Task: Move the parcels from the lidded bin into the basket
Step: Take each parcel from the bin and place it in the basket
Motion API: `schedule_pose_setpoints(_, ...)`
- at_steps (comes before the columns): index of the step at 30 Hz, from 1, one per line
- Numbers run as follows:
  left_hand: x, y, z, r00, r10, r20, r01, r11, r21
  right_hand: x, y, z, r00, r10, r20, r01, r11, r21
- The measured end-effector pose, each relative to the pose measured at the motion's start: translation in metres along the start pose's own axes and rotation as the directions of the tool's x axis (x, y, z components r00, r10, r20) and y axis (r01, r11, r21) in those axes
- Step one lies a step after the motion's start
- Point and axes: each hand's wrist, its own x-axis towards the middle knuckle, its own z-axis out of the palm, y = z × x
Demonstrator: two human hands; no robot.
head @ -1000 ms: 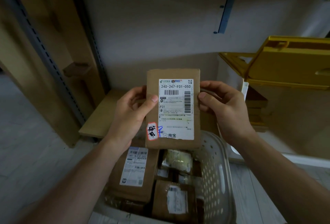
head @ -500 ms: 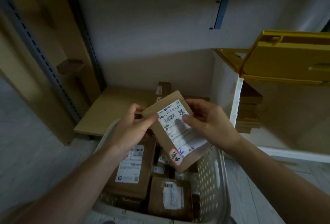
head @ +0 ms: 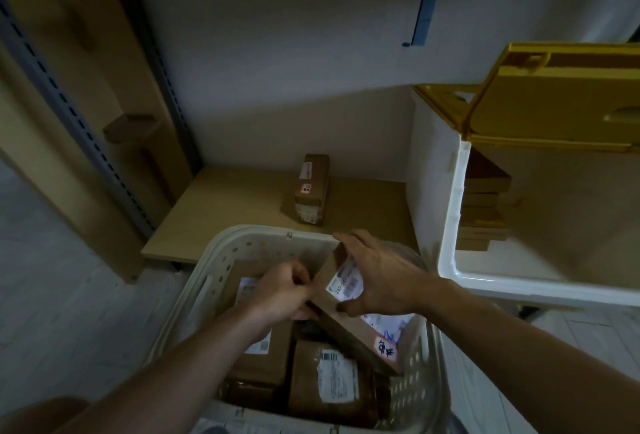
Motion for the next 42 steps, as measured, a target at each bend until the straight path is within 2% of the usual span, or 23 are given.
schedule_pose_setpoints(4, 0.013, -0.017, 0.008, 1.0, -0.028, -0.004, 0.028, 0.999, 0.016, 0.005, 0.002, 0.018, 0.997, -0.017, 0.077, 0.018, 1.0, -0.01)
schedule_pose_setpoints(9, 0.021, -0.024, 0.016, 0.997, -0.073, -0.025, 0.071, 0.995, -0.071, 0.016, -0.001, 0.022, 0.987, -0.015, 0.162, 0.04, 0.987, -0.156)
schedule_pose_setpoints(18, 0.031, -0.036, 0.023, 0.992, -0.107, -0.068, 0.105, 0.994, -0.024, 0.034, 0.003, 0.031, 0.969, -0.056, 0.241, 0.093, 0.985, -0.143)
schedule_pose_setpoints(26, 0.035, -0.04, 0.019, 0.998, -0.009, -0.063, 0.011, 0.999, 0.037, 0.041, 0.0, 0.03, 0.965, -0.062, 0.255, 0.102, 0.984, -0.147)
schedule_pose_setpoints(29, 0.039, -0.038, 0.009, 0.996, 0.035, -0.081, -0.021, 0.986, 0.166, 0.041, 0.002, 0.025, 0.967, -0.065, 0.247, 0.097, 0.988, -0.119)
schedule_pose_setpoints(31, 0.046, -0.043, -0.004, 0.985, 0.166, -0.043, -0.14, 0.921, 0.364, 0.038, 0.003, 0.021, 0.966, -0.083, 0.246, 0.115, 0.986, -0.118)
schedule_pose_setpoints(32, 0.05, -0.044, -0.011, 0.967, 0.256, -0.006, -0.22, 0.845, 0.488, 0.035, 0.004, 0.019, 0.965, -0.097, 0.245, 0.127, 0.985, -0.114)
schedule_pose_setpoints(34, 0.056, -0.044, -0.024, 0.918, 0.379, 0.112, -0.342, 0.618, 0.707, 0.028, 0.006, 0.015, 0.965, -0.112, 0.238, 0.138, 0.986, -0.093)
schedule_pose_setpoints(36, 0.06, -0.042, -0.031, 0.893, 0.4, 0.208, -0.375, 0.403, 0.835, 0.019, 0.008, 0.011, 0.969, -0.121, 0.216, 0.138, 0.988, -0.068)
schedule_pose_setpoints(37, 0.063, -0.041, -0.032, 0.885, 0.4, 0.238, -0.384, 0.338, 0.859, 0.014, 0.009, 0.01, 0.969, -0.126, 0.213, 0.141, 0.988, -0.058)
schedule_pose_setpoints(39, 0.069, -0.04, -0.031, 0.88, 0.361, 0.309, -0.41, 0.246, 0.879, 0.003, 0.007, 0.007, 0.967, -0.132, 0.216, 0.147, 0.988, -0.055)
schedule_pose_setpoints(42, 0.077, -0.029, -0.029, 0.871, 0.339, 0.354, -0.443, 0.233, 0.866, -0.011, 0.001, 0.005, 0.966, -0.132, 0.222, 0.146, 0.988, -0.049)
